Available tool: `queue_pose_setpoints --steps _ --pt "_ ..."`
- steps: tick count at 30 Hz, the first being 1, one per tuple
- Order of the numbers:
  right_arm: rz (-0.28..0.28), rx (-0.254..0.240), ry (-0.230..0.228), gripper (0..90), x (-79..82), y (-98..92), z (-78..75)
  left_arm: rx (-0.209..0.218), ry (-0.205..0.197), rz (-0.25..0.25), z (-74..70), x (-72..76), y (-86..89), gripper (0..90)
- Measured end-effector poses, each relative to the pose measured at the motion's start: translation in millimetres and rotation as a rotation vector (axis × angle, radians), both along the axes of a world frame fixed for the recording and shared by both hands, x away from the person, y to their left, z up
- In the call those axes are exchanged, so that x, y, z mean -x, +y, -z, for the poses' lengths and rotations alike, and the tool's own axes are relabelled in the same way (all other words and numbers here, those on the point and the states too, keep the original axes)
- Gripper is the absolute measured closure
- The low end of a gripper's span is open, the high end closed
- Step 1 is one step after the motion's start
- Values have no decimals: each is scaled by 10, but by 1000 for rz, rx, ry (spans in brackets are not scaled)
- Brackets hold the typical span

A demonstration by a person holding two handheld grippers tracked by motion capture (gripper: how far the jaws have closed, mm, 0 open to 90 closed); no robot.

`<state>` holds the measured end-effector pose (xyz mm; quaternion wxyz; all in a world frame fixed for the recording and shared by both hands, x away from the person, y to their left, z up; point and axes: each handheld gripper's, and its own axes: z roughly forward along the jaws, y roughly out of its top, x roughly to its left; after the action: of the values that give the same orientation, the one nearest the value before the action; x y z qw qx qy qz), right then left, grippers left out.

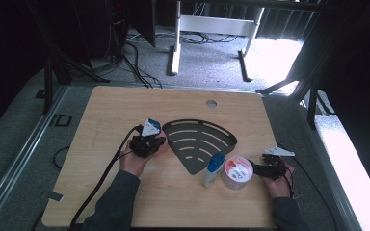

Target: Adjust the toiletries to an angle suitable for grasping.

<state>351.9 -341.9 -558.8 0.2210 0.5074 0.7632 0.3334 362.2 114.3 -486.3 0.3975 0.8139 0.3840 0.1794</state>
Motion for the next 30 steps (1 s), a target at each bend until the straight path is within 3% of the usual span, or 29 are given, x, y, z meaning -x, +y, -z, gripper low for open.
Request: queue_pose_setpoints --steps 12,18,20,21,25,30 --pt "0 0 0 236 0 0 0 -1 7 -12 -16 -87 35 862" --pt "0 0 0 236 0 0 0 64 -5 83 -117 144 -128 831" --pt "0 0 0 236 0 0 0 64 -5 83 -117 144 -128 825" --pt "0 0 0 236 0 0 0 67 2 113 -125 211 -183 825" --pt "0 0 0 236 0 0 0 56 21 152 -110 282 -256 803" --pt "-1 0 0 236 0 0 0 77 32 189 -115 362 -328 793"
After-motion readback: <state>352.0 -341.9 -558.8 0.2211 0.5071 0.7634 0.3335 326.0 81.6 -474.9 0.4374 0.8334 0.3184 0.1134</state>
